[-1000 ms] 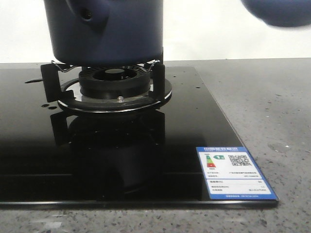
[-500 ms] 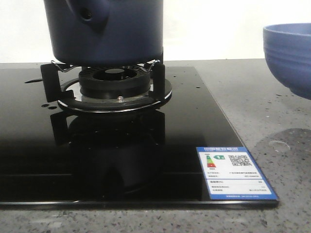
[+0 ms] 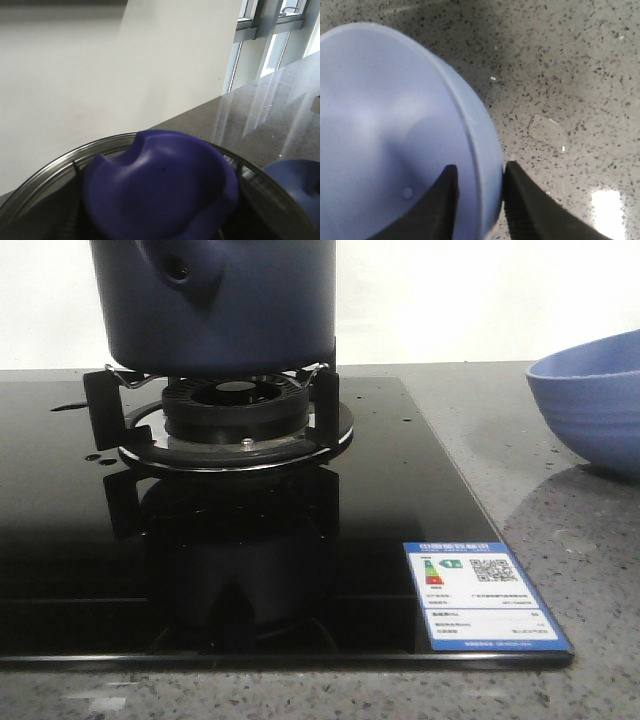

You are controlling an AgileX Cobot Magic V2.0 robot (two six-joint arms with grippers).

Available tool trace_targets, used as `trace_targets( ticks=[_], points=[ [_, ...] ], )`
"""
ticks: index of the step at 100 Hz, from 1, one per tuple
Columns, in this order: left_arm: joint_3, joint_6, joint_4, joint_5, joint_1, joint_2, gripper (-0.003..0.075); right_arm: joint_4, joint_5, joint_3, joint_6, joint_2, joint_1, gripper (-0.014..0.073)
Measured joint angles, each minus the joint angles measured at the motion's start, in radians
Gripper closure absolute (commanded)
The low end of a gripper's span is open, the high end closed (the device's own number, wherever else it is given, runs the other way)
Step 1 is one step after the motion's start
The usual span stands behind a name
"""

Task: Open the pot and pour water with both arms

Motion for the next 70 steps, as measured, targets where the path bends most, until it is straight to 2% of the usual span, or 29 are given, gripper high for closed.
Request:
trace_targets(
  ticks=[28, 57, 64, 70],
  points=[
    [0.000, 0.015, 0.004, 0.000, 0.000, 0.010, 0.0531, -0.064, -0.007, -0.016, 0.000, -0.107, 0.000, 0.0389],
    [-0.001, 0.046, 0.004, -0.002, 0.000, 0.053, 0.0531, -0.044, -0.017, -0.125, 0.000, -0.253, 0.000, 0.0398],
    [-0.001, 0.047, 0.004, -0.013, 0.000, 0.069, 0.0531, -0.019, -0.012, -0.145, 0.002, -0.285, 0.000, 0.0451],
    [-0.001, 0.049, 0.004, -0.020, 0.000, 0.084, 0.0531, 0.003, -0.008, -0.156, 0.002, -0.316, 0.000, 0.0571]
  ],
)
